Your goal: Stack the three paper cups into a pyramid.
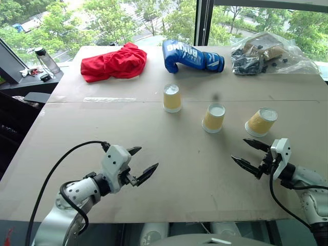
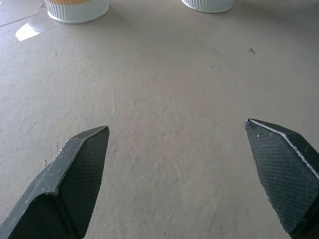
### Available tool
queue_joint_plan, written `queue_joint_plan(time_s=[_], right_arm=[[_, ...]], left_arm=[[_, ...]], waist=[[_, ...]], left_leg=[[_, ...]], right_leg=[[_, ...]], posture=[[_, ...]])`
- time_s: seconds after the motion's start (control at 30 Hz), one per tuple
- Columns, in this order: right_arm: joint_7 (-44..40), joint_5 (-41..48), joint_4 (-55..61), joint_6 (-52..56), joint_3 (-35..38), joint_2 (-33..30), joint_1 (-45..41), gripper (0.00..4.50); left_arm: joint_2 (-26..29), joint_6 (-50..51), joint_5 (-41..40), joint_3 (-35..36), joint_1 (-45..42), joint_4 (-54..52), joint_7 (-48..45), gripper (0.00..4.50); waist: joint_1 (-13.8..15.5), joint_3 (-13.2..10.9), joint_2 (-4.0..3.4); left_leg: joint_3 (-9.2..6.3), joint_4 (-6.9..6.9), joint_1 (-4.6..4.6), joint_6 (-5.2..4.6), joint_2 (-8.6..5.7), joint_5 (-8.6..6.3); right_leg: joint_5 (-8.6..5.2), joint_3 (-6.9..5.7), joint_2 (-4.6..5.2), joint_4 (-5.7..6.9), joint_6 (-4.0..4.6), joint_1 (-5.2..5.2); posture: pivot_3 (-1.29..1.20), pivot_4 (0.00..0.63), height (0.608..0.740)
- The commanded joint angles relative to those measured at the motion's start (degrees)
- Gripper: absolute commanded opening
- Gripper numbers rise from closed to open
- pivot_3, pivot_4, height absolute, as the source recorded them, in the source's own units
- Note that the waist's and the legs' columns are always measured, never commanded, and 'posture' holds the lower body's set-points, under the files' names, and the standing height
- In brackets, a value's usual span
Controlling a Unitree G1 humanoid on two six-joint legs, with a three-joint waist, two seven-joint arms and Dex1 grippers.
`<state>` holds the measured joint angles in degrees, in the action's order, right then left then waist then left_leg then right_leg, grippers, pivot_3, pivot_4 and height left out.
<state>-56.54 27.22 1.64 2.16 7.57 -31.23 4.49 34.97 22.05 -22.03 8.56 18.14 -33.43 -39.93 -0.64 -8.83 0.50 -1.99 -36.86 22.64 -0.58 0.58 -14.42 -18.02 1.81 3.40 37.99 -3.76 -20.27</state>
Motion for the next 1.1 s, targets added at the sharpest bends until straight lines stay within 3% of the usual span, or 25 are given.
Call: queue_joint_plan(time_s=[0.03, 0.17, 0.43, 0.73, 0.97, 1.07, 1.1], right_arm=[[0.9, 0.2, 2.5, -0.7, 0.9, 0.5, 0.2, 4.47], [3.2, -0.9, 3.8, -1.0, 0.2, 1.7, -0.6, 4.47], [10.6, -0.9, 6.0, 4.9, -2.7, 6.6, -10.2, 4.47], [14.4, -7.5, -4.8, 1.8, -6.8, 12.4, -22.7, 4.47], [15.1, -9.6, -11.5, -2.1, -7.0, 15.5, -27.0, 4.47], [14.7, -9.5, -12.6, -3.0, -6.9, 16.1, -27.9, 3.61], [14.3, -9.5, -12.8, -3.4, -6.9, 16.2, -28.1, 3.05]], left_arm=[[0.5, -0.2, -0.9, 0.4, -0.5, -1.1, -0.5, 4.5], [0.7, -0.6, -1.0, 0.3, -1.3, -0.8, -1.3, 4.5], [2.6, 1.8, -10.9, 1.3, -6.6, -4.0, -7.1, 4.5], [7.5, 4.9, -14.9, 1.7, -15.3, -3.7, -9.9, 4.5], [8.8, 5.5, -15.5, 1.7, -17.3, -3.2, -10.0, 4.5], [8.7, 5.6, -15.4, 1.7, -17.2, -3.3, -9.9, 4.5], [8.7, 5.6, -15.4, 1.8, -17.1, -3.4, -9.9, 4.5]], waist=[[0.0, 0.0, 0.0], [0.0, 0.0, 0.0], [-0.1, 0.0, -0.03], [-0.2, 0.0, -0.03], [-0.3, 0.0, -0.05], [-0.3, 0.0, -0.05], [-0.3, 0.0, -0.05]], left_leg=[[0.0, 0.0, 0.0, 0.0, 0.0, 0.0], [0.01, 0.0, 0.0, 0.0, 0.0, 0.0], [-0.01, 0.0, -0.01, 0.0, 0.0, 0.0], [-0.02, -0.01, 0.03, 0.01, -0.01, 0.01], [0.01, 0.0, 0.09, 0.02, 0.01, 0.01], [0.01, 0.0, 0.09, 0.02, 0.02, 0.01], [0.01, 0.0, 0.09, 0.02, 0.02, 0.01]], right_leg=[[0.0, 0.0, 0.0, 0.0, 0.0, 0.0], [0.0, -0.02, 0.0, 0.0, 0.0, 0.0], [0.0, -0.04, -0.02, 0.04, 0.0, -0.01], [0.0, -0.08, -0.1, 0.04, -0.01, -0.09], [0.01, -0.02, -0.16, 0.07, -0.01, -0.18], [0.01, -0.02, -0.17, 0.08, -0.01, -0.18], [0.01, -0.02, -0.17, 0.08, -0.01, -0.19]], posture=[[0.0, 0.15, 0.74], [0.0, 0.15, 0.74], [0.0, 0.15, 0.74], [0.0, 0.15, 0.74], [0.0, 0.15, 0.74], [0.0, 0.15, 0.74], [0.0, 0.15, 0.74]])
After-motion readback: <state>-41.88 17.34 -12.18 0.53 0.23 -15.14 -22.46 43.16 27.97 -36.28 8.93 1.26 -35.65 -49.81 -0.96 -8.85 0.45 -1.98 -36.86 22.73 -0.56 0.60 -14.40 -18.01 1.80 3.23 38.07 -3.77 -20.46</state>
